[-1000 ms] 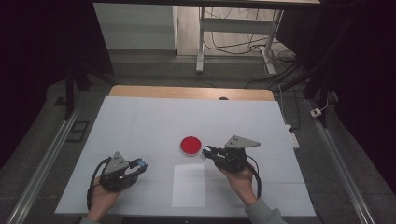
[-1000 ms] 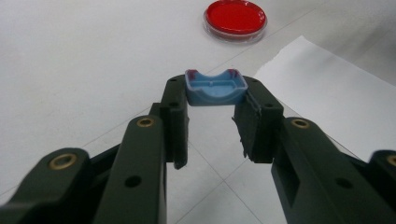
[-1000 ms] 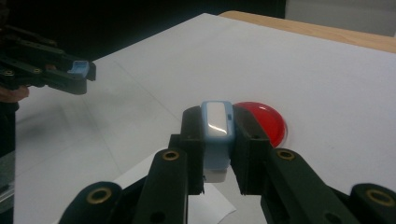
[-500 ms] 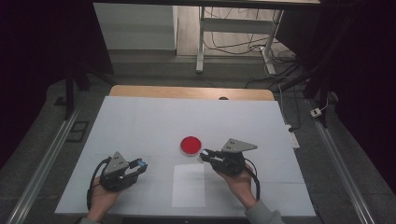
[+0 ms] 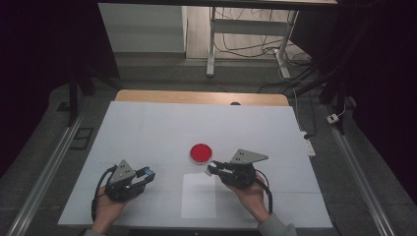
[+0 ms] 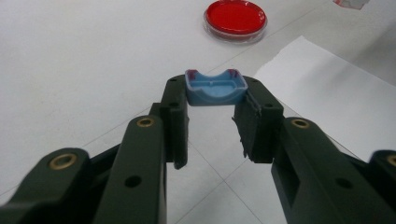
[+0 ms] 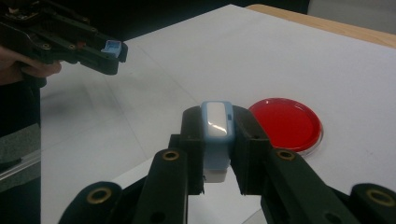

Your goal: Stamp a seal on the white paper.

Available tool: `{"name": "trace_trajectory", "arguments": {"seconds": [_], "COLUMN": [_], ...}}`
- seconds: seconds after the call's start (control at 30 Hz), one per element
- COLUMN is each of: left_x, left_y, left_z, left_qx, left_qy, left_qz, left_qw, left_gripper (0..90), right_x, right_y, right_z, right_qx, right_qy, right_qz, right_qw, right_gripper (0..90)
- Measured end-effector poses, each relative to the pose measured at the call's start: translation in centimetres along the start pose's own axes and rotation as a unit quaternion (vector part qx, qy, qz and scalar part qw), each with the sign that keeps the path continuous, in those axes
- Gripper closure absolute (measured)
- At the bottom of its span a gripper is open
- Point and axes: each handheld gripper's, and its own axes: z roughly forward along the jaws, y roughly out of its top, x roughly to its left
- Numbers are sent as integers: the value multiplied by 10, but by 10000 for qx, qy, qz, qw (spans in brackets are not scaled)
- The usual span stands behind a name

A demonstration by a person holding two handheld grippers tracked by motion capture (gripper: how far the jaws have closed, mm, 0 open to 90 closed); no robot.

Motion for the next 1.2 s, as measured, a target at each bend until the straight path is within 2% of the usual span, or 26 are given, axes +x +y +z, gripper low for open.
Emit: {"name": "trace_trajectory", "arguments": {"seconds": [0.43,0.7,1.2], "left_x": [0,0,0], "left_y": [0,0,0], "left_z": [0,0,0], "left_qx": [0,5,8], "left_qy": [-2,0,-5], "left_qz": [8,11,10], "left_qw": [10000,10000,10000], "left_gripper": [651,650,651], "right_x": [10,19,26], "right_y": [-4,-7,-17], "right_z": [3,8,21], "right_qx": [130,323,688], "right_qy": [281,368,402], "right_qz": [36,-126,-340], "right_qw": [9995,9987,9962], "right_gripper": [755,754,755]}}
